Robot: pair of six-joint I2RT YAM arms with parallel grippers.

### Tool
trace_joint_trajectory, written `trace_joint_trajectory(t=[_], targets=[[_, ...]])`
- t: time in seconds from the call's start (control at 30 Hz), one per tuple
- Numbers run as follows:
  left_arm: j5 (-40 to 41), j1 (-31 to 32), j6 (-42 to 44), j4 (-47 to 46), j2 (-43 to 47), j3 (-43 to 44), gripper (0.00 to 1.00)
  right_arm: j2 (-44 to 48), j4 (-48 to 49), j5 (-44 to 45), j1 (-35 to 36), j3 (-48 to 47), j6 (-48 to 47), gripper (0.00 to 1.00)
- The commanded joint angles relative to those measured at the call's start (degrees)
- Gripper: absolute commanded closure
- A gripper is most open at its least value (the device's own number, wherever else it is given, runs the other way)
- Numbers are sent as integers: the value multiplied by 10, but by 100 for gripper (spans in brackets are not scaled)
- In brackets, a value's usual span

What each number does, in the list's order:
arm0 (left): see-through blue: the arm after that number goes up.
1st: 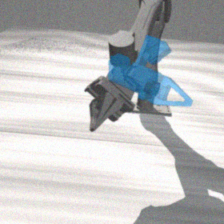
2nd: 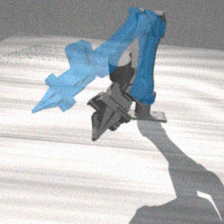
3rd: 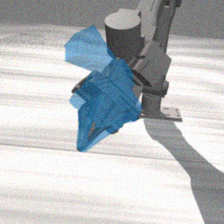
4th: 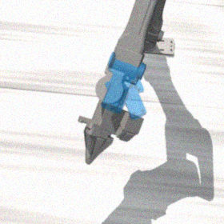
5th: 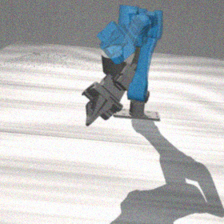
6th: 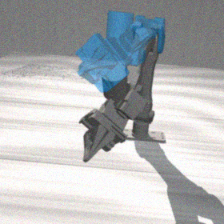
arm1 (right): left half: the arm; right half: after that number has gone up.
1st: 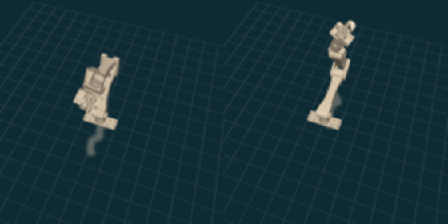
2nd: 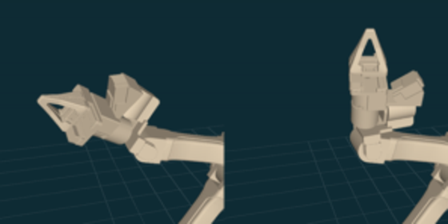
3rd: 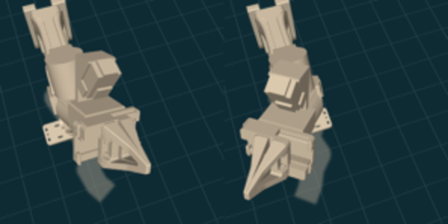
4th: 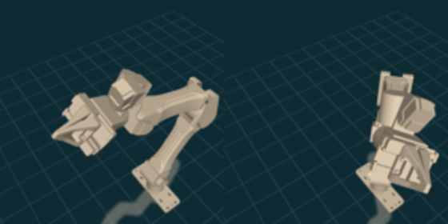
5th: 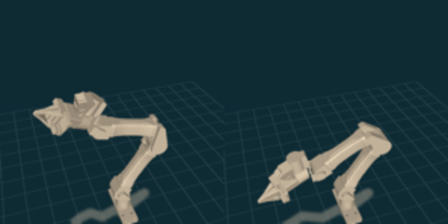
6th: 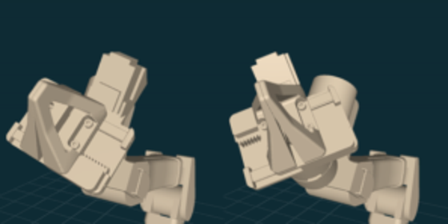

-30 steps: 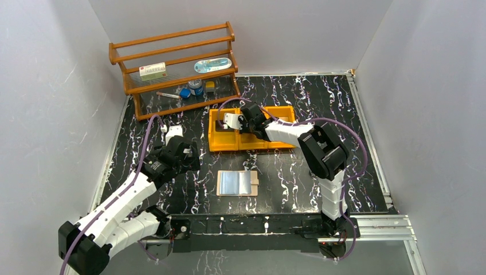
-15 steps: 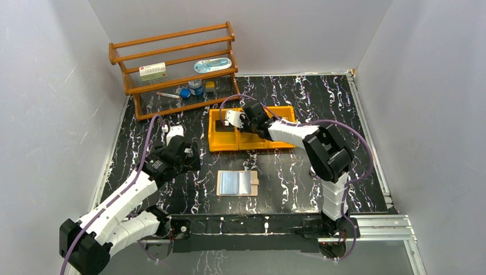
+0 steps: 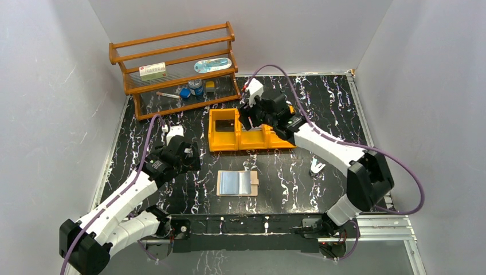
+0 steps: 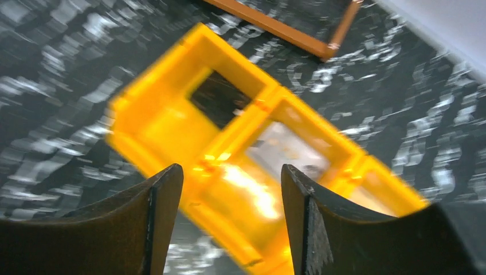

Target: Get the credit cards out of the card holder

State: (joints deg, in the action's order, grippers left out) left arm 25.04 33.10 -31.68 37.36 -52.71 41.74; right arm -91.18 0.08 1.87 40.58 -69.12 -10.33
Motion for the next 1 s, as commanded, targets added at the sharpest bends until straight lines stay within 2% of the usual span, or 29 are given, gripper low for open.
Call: trace_joint_trajectory(t=[0.0, 0.03, 0.13, 0.2, 0.4, 0.57, 0.7, 0.97], targets=[[13, -2, 2, 6, 18, 17, 2, 17, -92, -92, 23, -10, 365, 32], [14, -2, 1, 6, 20, 17, 2, 13, -119, -78, 47, -11, 380, 32], [25, -2, -2, 9, 27, 17, 2, 24, -164, 84, 138, 23, 461, 26], [34, -2, -6, 12, 31, 18, 2, 36, -188, 163, 177, 45, 521, 25], [83, -2, -37, 41, 49, 24, 2, 6, -254, 294, 286, 30, 625, 22], [120, -2, -63, 57, 73, 22, 2, -49, -271, 281, 312, 7, 647, 21], [125, -2, -70, 61, 80, 21, 2, -80, -258, 268, 321, -10, 649, 22], [120, -2, -67, 61, 69, 23, 2, -157, -290, 259, 326, -63, 650, 22]])
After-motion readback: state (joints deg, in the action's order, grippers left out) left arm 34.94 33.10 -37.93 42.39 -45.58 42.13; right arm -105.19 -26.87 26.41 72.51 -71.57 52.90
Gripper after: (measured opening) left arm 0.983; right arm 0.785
